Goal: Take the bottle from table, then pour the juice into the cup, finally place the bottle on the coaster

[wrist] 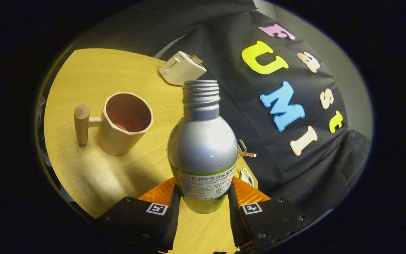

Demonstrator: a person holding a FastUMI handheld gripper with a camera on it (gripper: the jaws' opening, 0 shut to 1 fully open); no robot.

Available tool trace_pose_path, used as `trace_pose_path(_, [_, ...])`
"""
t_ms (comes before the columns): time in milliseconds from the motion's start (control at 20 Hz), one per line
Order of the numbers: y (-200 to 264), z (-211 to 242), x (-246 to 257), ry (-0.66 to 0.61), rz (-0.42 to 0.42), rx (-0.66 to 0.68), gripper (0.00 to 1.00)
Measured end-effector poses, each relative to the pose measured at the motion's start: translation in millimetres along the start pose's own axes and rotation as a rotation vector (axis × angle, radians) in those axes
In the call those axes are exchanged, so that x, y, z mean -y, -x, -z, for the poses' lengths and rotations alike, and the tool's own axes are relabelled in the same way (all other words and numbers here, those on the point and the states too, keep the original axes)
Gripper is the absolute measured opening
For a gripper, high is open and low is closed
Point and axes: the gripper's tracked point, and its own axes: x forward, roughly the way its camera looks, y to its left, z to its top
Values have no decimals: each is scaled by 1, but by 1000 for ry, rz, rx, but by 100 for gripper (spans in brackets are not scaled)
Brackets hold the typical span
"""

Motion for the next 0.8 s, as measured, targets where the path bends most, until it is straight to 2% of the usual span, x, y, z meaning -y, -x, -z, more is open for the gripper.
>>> trace_pose_path(250, [-3,-1,-10,44,-30,-35,62])
trace_pose_path(800, [-12,7,-14,196,-30,-141,62])
